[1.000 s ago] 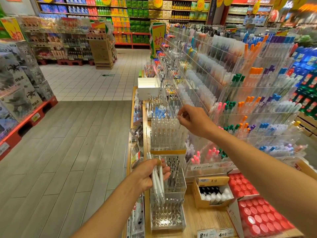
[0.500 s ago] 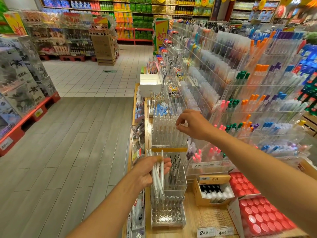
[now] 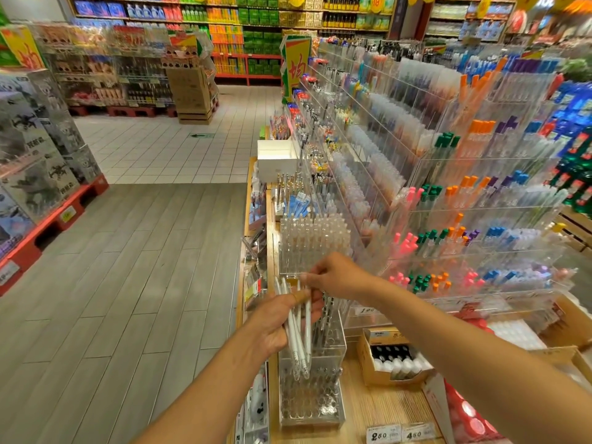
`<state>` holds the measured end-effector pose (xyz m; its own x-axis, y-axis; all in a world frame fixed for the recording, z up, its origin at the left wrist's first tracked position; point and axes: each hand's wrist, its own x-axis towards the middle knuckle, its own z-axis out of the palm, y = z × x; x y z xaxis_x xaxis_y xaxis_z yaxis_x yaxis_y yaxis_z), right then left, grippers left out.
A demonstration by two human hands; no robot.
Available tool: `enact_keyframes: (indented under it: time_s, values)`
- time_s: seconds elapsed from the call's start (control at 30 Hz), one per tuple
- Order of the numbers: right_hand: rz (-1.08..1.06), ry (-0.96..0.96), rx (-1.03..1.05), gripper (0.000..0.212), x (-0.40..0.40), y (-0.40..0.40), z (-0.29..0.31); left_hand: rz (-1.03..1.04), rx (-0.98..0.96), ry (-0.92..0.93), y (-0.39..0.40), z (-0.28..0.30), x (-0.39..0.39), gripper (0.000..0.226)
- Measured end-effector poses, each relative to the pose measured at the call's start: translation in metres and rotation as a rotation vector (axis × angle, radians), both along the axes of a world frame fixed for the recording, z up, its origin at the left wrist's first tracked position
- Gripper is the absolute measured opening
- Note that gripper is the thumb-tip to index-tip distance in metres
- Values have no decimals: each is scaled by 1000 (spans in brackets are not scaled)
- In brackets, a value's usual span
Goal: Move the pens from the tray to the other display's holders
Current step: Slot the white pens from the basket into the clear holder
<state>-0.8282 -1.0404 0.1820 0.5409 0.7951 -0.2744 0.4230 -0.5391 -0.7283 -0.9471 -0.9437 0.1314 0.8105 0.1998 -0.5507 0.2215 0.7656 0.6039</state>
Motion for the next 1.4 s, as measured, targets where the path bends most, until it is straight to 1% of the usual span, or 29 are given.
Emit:
enact_keyframes:
  time_s: [0.03,0.13,0.2,0.23,0.27,0.37,0.47,0.63,0.77,0.9,1.03,1.27,1.4]
  values:
    - [-14,41,5,31,1,-1,1,-7,1,-6,0,0,0,19]
    - [-118,30,36,27,10,-1,7,10,0,-6,0,1,2,22]
    - [-188,13,131,21,19,-2,17,59,-3,13,1,0,2,19]
    - [-200,-26,195,17,23,-3,23,77,-7,18,2,0,2,20]
    - [-200,-98,260,14,26,-4,29,94,-11,26,3,-1,1,21]
    - [-210,-421,427,12,34,-7,40,130,-19,57,4,-4,-1,16]
    - [-199,-578,504,9,38,-6,42,126,-13,73,4,-3,-1,12]
    - [-105,-694,465,13,36,-3,36,119,-14,84,3,2,-1,13]
    - [-86,-699,453,15,37,0,38,119,-22,88,5,5,-2,15]
    - [-92,-690,437,15,40,4,38,109,26,109,4,5,-4,18]
    - [-84,-693,409,12,44,8,34,119,5,112,5,6,-6,15]
    - [55,-794,228,10,45,10,28,140,13,108,9,7,-7,11]
    - [100,-812,157,11,41,13,33,132,11,103,8,7,-5,14]
